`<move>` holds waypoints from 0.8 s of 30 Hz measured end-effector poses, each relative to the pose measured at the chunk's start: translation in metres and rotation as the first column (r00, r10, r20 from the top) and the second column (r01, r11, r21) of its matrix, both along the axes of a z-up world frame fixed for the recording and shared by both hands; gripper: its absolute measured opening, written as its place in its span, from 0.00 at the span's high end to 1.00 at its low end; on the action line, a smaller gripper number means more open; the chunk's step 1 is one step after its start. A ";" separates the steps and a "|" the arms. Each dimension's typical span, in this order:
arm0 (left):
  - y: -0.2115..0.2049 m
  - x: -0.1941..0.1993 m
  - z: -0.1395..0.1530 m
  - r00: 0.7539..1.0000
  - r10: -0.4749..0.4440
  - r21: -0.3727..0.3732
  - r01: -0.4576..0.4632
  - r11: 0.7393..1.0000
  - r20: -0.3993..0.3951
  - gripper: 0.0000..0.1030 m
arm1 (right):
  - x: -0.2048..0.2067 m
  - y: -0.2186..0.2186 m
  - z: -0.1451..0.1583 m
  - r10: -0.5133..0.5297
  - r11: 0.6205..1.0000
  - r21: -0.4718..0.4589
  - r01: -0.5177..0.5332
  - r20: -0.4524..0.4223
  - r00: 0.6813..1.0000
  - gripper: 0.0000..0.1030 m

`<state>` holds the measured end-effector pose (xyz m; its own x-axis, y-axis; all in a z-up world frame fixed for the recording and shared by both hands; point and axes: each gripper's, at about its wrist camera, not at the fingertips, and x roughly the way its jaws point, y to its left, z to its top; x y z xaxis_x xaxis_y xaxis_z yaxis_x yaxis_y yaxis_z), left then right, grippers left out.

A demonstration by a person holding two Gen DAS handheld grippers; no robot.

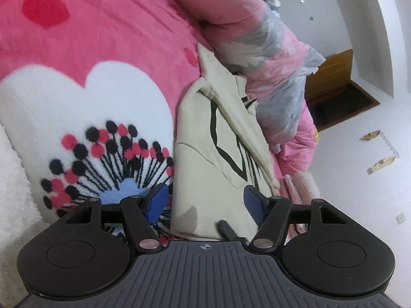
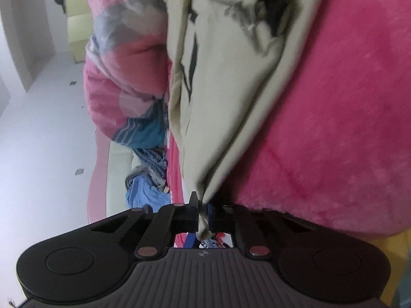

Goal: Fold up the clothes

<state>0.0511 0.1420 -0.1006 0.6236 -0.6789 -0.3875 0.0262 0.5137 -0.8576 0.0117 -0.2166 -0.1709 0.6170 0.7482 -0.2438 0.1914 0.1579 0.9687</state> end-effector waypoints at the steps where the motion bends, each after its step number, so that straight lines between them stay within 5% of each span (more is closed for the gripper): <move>1: 0.000 0.002 -0.001 1.000 -0.003 -0.016 0.003 1.000 -0.010 0.37 | -0.001 -0.001 0.000 -0.001 1.000 0.012 0.001 0.011 1.000 0.96; 9: -0.007 0.022 -0.013 0.995 -0.057 -0.149 0.044 0.988 -0.083 0.37 | -0.003 -0.008 0.012 -0.024 0.996 0.088 0.017 0.084 0.996 0.96; 16: -0.033 0.037 -0.006 0.987 -0.152 -0.160 0.142 0.977 -0.053 0.37 | 0.001 -0.005 0.007 -0.023 0.993 0.113 0.014 0.079 0.997 0.96; 19: -0.048 0.043 -0.003 0.979 -0.197 -0.106 0.192 0.976 -0.046 0.38 | -0.003 -0.015 0.014 0.008 0.998 0.067 -0.018 0.144 0.990 0.95; 24: -0.055 0.044 -0.003 0.971 -0.235 -0.020 0.234 0.972 -0.048 0.47 | -0.027 -0.057 0.044 0.089 0.978 -0.204 -0.046 0.206 0.975 0.90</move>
<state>0.0950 0.0869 -0.1035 0.4267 -0.8094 -0.4035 0.1014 0.4861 -0.8680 -0.0157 -0.2734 -0.1270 0.6204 0.7403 -0.2590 -0.0334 0.3549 0.9343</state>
